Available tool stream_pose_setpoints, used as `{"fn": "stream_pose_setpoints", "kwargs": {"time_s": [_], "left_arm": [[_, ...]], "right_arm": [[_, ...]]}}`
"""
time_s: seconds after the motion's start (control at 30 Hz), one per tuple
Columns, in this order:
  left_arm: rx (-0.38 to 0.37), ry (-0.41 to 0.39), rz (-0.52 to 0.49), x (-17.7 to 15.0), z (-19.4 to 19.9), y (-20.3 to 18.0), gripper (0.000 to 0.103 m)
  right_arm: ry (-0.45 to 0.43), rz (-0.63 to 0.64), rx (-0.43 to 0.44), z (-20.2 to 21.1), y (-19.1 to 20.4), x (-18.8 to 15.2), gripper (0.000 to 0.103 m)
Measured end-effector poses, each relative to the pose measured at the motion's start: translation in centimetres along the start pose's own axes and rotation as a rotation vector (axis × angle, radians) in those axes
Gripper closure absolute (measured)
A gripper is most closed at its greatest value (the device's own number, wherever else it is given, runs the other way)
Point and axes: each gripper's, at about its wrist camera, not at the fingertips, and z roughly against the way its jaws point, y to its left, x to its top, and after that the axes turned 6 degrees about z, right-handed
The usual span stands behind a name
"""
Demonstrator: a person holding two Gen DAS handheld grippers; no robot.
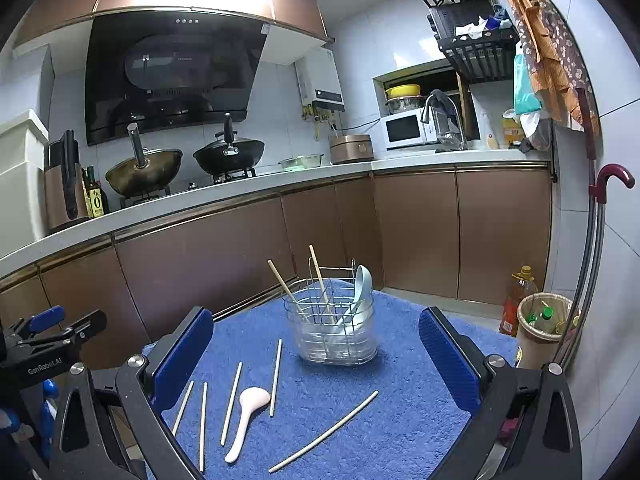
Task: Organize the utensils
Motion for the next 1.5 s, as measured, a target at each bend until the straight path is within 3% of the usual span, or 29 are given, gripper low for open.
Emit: {"fn": "stream_pose_setpoints", "kwargs": {"time_s": [0.43, 1.1, 1.13, 1.27, 1.43, 1.5], "left_arm": [[-0.014, 0.11, 0.013, -1.4, -2.7, 0.3, 0.0], [0.054, 0.244, 0.01, -3.8, -7.1, 2.0, 0.002], [0.058, 0.252, 0.009, -4.0, -7.4, 2.3, 0.003], [0.049, 0.335, 0.06, -4.8, -8.8, 3.8, 0.023], [-0.035, 0.447, 0.197, -5.5, -10.6, 5.5, 0.024], [-0.072, 0.495, 0.247, -5.7, -11.6, 5.8, 0.03]], "right_arm": [[0.087, 0.013, 0.05, -2.6, 0.3, -1.1, 0.003], [0.211, -0.012, 0.076, -5.8, -0.4, -3.6, 0.01], [0.217, -0.018, 0.076, -5.9, -0.7, -3.7, 0.011], [0.25, -0.056, 0.079, -6.5, -1.9, -4.5, 0.016], [0.313, -0.119, 0.105, -7.7, -3.3, -5.6, 0.026], [0.339, -0.149, 0.123, -8.2, -3.8, -6.1, 0.033]]}}
